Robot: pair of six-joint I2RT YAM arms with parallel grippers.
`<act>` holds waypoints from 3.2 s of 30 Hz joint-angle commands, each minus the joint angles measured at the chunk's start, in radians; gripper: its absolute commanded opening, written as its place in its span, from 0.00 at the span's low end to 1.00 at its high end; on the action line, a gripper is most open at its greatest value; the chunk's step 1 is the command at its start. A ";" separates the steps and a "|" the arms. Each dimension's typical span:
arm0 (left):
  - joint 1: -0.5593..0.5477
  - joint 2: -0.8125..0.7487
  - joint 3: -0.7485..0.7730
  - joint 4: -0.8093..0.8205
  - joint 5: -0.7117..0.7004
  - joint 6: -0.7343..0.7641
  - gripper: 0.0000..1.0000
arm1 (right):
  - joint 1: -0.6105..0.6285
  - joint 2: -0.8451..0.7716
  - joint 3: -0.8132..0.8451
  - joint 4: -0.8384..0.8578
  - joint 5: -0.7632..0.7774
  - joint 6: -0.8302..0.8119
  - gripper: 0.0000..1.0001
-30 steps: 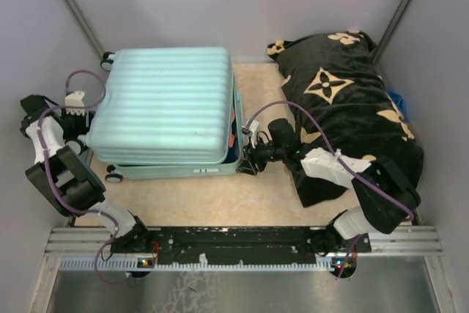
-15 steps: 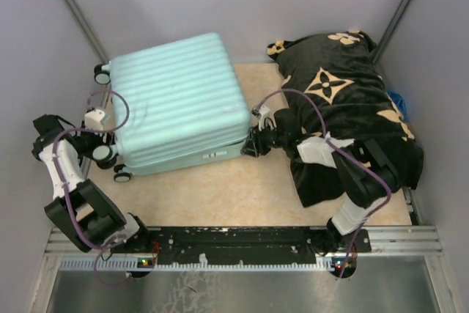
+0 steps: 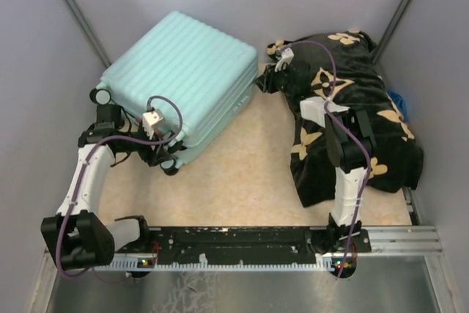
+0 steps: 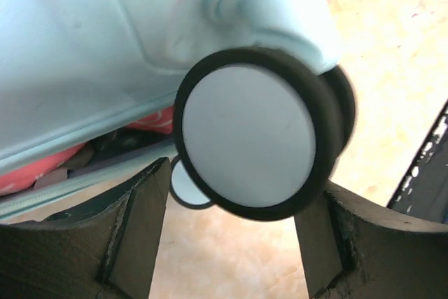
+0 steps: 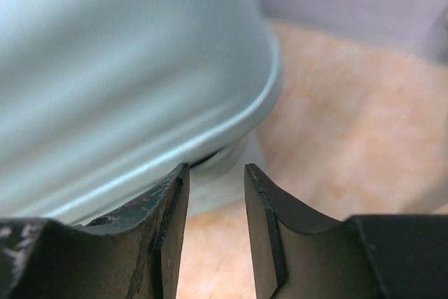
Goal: Pack the luggage
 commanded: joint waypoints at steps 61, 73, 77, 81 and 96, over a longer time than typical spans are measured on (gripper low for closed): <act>0.262 0.631 0.641 0.705 -0.592 -0.768 0.68 | 0.070 -0.352 -0.303 -0.126 -0.043 0.034 0.38; 0.170 0.871 0.729 0.912 -1.007 -0.748 0.75 | 0.070 -0.508 -0.400 -0.253 -0.005 -0.038 0.38; 0.147 0.869 0.701 0.917 -0.882 -0.664 0.69 | 0.069 -0.516 -0.413 -0.277 0.000 -0.051 0.38; 0.145 0.730 0.514 0.908 -0.604 -0.562 0.66 | 0.026 -0.508 -0.408 -0.278 0.010 -0.045 0.39; 0.022 0.211 -0.023 0.583 0.006 -0.389 0.59 | -0.029 -0.182 -0.081 -0.231 -0.006 -0.178 0.39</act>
